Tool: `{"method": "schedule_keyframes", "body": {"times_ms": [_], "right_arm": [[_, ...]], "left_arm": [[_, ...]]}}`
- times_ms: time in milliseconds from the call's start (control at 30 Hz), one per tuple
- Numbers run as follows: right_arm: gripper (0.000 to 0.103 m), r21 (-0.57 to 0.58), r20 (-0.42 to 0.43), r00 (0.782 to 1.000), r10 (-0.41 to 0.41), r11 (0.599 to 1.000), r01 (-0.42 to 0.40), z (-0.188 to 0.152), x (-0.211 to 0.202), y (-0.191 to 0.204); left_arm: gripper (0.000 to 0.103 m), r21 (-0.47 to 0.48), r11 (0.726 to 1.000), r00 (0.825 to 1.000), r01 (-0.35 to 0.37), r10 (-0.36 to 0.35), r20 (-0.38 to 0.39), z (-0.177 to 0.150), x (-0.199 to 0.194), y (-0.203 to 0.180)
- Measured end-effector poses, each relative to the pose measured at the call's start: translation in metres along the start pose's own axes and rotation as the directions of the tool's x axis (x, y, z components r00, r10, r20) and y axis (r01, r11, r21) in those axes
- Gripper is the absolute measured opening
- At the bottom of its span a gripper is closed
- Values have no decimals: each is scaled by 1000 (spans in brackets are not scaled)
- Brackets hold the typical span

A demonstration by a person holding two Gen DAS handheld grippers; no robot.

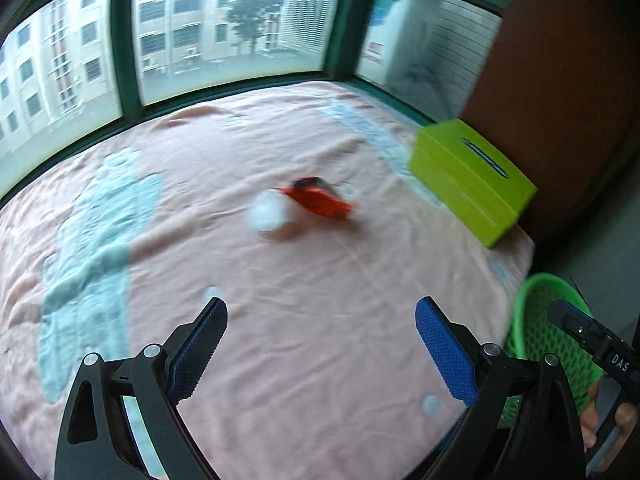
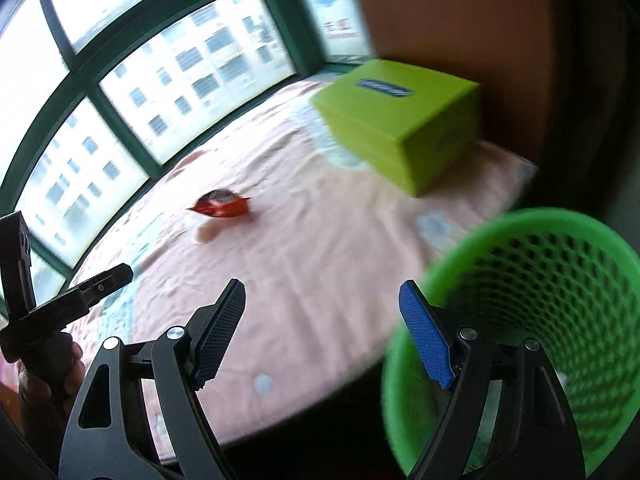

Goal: Collect trash
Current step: 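Move both tools back over the bedspread toward the wrapper and clear cup, then grasp the orange snack wrapper with right tool while left grasps the clear round cup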

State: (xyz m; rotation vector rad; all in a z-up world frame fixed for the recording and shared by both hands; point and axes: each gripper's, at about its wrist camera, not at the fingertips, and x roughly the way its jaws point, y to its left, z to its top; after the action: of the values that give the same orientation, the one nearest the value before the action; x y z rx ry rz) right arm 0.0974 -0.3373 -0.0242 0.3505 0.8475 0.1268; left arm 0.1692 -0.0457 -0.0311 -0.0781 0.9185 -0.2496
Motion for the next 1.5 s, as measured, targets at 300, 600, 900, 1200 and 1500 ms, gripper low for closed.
{"method": "schedule_keyframes", "body": {"times_ms": [300, 600, 900, 1200, 1500], "right_arm": [[79, -110, -63, 990, 126, 985, -132, 43, 66, 53], [79, -269, -156, 975, 159, 943, -197, 67, 140, 98], [79, -394, -232, 960, 156, 887, -239, 76, 197, 107], [79, -459, -307, 931, 195, 827, -324, 93, 235, 115], [73, -425, -390, 885, 255, 803, -418, 88, 262, 115]], "left_arm": [[87, -66, 997, 999, -46, 45, -16, 6, 9, 52], [84, -98, 993, 997, -60, 55, -49, 8, 28, 78], [83, -123, 989, 994, -80, 70, -86, 12, 53, 102], [83, -133, 987, 992, -86, 72, -106, 18, 72, 116], [83, -126, 987, 989, -101, 87, -116, 25, 84, 117]]}}
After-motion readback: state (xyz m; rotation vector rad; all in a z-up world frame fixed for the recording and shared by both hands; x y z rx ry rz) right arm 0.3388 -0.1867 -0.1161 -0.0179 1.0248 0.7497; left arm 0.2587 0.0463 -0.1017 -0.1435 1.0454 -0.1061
